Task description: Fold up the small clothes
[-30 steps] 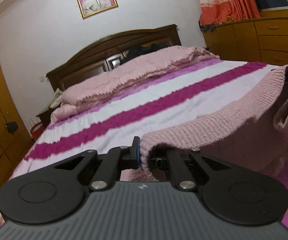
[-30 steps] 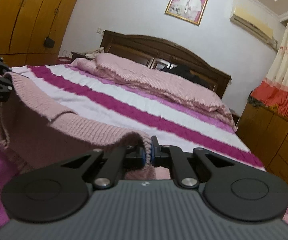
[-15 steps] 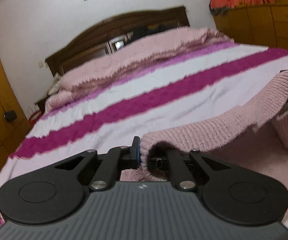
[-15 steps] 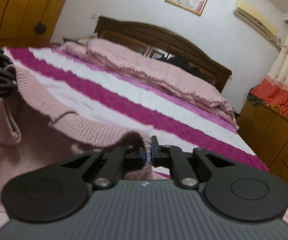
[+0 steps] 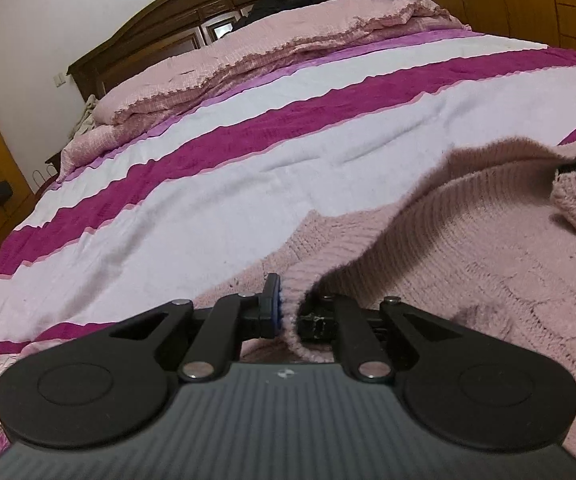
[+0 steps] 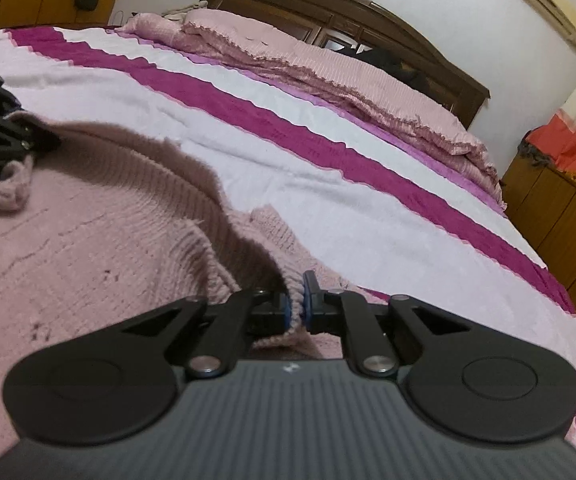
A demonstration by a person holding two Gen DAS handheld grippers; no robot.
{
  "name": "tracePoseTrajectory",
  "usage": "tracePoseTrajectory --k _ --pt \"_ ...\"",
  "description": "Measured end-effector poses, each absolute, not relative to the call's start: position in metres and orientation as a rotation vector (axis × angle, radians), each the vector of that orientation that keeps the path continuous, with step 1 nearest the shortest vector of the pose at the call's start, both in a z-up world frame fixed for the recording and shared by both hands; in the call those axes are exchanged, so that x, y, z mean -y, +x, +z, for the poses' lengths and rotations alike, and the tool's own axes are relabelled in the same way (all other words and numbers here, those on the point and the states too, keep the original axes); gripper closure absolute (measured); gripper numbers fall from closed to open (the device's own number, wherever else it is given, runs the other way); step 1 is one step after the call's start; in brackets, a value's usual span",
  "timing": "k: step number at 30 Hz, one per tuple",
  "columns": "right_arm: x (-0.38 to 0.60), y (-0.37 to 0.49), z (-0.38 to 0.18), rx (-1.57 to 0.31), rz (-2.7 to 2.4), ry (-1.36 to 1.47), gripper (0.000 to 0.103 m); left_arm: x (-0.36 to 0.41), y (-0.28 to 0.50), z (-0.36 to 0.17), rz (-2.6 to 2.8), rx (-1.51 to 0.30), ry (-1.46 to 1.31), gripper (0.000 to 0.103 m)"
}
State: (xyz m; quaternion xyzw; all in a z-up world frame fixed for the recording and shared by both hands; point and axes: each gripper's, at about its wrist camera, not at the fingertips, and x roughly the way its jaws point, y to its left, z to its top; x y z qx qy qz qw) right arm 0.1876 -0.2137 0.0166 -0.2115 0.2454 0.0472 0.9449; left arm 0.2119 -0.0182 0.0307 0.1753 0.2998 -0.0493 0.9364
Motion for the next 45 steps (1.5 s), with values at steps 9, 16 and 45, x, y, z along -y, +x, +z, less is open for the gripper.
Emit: tracePoseTrajectory --k 9,16,45 --pt "0.232 0.166 0.047 -0.498 0.118 -0.285 0.076 -0.004 0.175 0.073 -0.088 -0.606 0.332 0.037" --pt "0.247 0.137 0.062 -0.489 0.128 -0.199 0.076 -0.012 0.130 0.101 -0.109 -0.580 0.302 0.035" --pt "0.213 0.126 0.032 -0.509 0.296 -0.330 0.038 0.016 0.101 0.057 -0.309 -0.639 0.355 0.071"
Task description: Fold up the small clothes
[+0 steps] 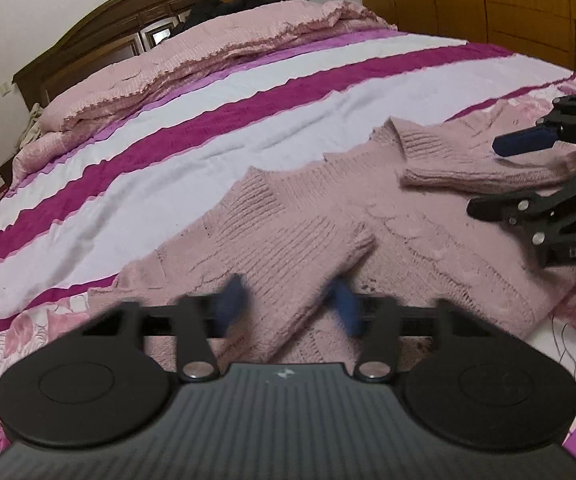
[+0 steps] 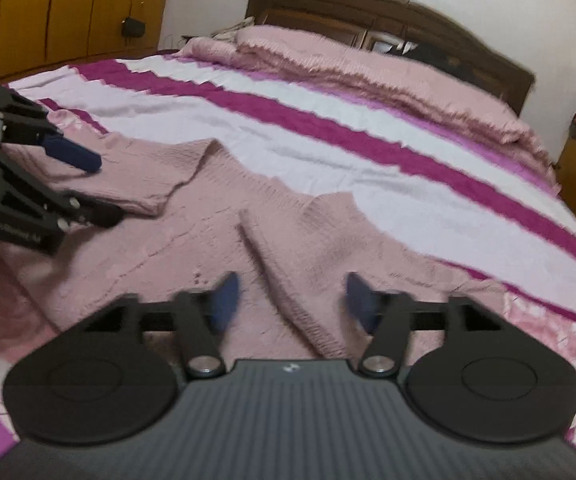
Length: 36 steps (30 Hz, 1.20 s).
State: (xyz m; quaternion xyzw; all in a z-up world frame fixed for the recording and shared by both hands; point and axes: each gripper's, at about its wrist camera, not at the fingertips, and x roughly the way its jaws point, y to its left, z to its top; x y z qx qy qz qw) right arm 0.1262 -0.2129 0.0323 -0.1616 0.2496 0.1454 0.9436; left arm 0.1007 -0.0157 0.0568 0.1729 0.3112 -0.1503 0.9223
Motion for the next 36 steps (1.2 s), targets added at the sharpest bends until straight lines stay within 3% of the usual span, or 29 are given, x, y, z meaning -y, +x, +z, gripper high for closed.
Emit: tracePoseTrajectory --k 3,5,6,7,9,17,28,36 --pt "0.219 0.131 0.032 -0.518 0.311 -0.297 0.040 0.013 0.104 0.060 -0.279 -0.630 0.325 0.089" --pt "0.223 0.137 0.031 -0.523 0.312 -0.266 0.040 0.008 0.106 0.066 -0.242 -0.615 0.299 0.091" --pt "0.225 0.139 0.031 -0.522 0.314 -0.256 0.046 0.003 0.107 0.070 -0.218 -0.600 0.285 0.091" --pt "0.226 0.141 0.031 -0.523 0.310 -0.251 0.052 -0.002 0.109 0.074 -0.189 -0.585 0.268 0.091" --pt "0.228 0.146 0.032 -0.526 0.300 -0.250 0.088 -0.013 0.114 0.082 -0.138 -0.568 0.249 0.092" --pt "0.265 0.152 0.061 -0.411 0.139 -0.132 0.091 -0.059 0.152 0.097 0.022 -0.550 0.191 0.092" --pt "0.331 0.193 0.014 -0.581 -0.166 -0.044 0.088 -0.086 0.194 0.039 0.126 -0.675 0.166 0.090" --pt "0.334 0.175 0.031 -0.506 -0.149 -0.007 0.088 -0.094 0.189 0.049 0.095 -0.675 0.117 0.089"
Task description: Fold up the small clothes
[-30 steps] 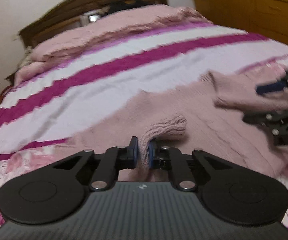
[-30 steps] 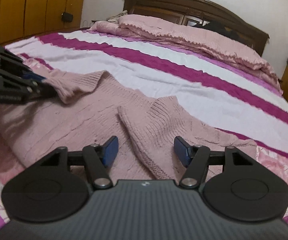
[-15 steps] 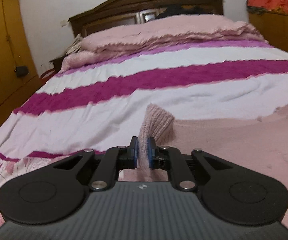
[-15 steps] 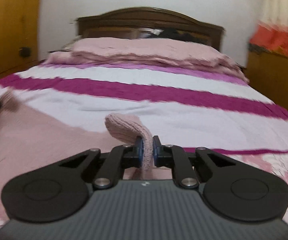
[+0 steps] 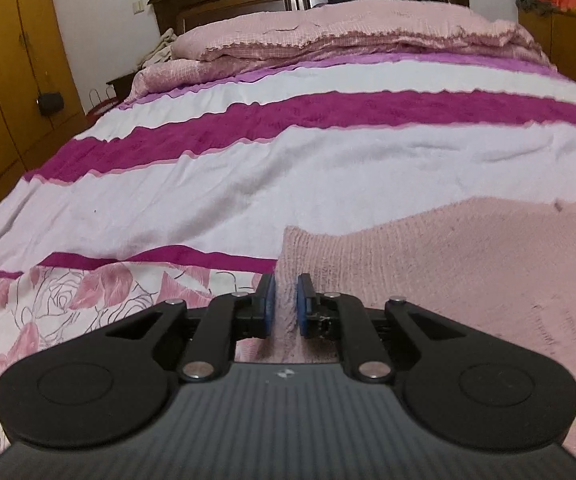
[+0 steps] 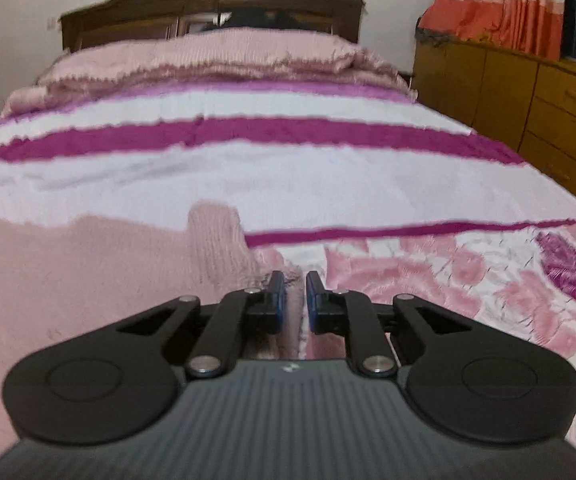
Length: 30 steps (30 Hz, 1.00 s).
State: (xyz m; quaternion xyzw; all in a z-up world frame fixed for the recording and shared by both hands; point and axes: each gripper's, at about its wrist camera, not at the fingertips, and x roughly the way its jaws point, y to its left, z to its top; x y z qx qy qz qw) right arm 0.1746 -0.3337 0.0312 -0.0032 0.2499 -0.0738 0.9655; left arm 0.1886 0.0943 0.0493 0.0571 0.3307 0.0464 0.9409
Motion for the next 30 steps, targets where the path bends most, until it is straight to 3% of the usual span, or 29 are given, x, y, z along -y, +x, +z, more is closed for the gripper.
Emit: tracePoseTrajectory --k 4,6,12,18,23,25,27,28,30 --pt "0.325 0.167 0.046 -0.438 -0.046 -0.006 0.088 -0.098 0.170 0.067 0.078 -0.665 0.059 0.082" --pt "0.320 0.173 0.047 -0.454 0.023 -0.004 0.080 -0.098 0.160 0.074 0.052 -0.655 0.037 0.082" --pt "0.318 0.200 0.018 -0.569 -0.007 -0.009 0.081 -0.083 0.153 0.069 0.006 -0.677 0.073 0.081" --pt "0.323 0.200 0.020 -0.565 -0.010 0.037 0.081 -0.084 0.157 0.053 0.021 -0.714 0.054 0.078" --pt "0.335 0.176 0.034 -0.554 0.003 0.146 0.079 -0.084 0.140 0.070 0.015 -0.721 0.043 0.068" --pt "0.338 0.163 0.038 -0.550 -0.004 0.171 0.075 -0.083 0.128 0.079 0.014 -0.714 0.036 0.058" --pt "0.342 0.149 0.041 -0.544 -0.017 0.193 0.045 -0.081 0.115 0.087 0.016 -0.711 0.033 0.055" --pt "0.345 0.141 0.043 -0.533 -0.021 0.211 0.039 -0.079 0.107 0.090 0.015 -0.711 0.031 0.054" --pt "0.348 0.128 0.044 -0.525 -0.017 0.237 0.034 -0.077 0.093 0.095 0.018 -0.712 0.020 0.053"
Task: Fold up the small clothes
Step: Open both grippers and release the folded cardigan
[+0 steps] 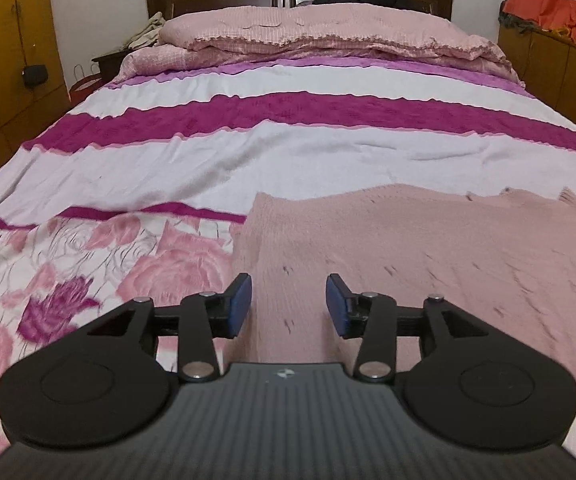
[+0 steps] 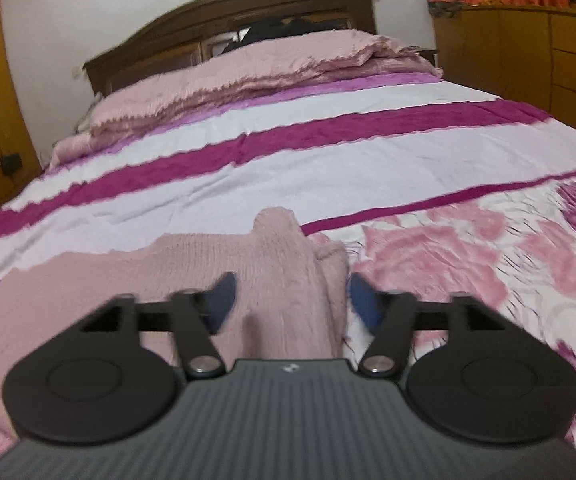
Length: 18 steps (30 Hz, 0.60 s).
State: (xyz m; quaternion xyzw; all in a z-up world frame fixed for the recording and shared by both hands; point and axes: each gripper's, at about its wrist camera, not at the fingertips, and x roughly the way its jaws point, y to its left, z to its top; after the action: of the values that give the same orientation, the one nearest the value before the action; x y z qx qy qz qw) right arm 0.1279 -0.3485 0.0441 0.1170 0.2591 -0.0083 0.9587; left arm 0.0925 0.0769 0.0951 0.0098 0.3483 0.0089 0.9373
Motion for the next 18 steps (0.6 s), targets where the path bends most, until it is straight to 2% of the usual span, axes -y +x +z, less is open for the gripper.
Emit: tracePoseTrajectory --k 7,18 --pt "0.361 0.109 0.025 -0.572 0.003 0.336 0.034 -0.071 0.052 0.099 0.018 -0.749 -0.039 0.047" --pt "0.366 0.108 -0.007 -0.560 0.047 0.454 0.029 -0.066 0.043 0.087 0.070 -0.810 -0.035 0.046"
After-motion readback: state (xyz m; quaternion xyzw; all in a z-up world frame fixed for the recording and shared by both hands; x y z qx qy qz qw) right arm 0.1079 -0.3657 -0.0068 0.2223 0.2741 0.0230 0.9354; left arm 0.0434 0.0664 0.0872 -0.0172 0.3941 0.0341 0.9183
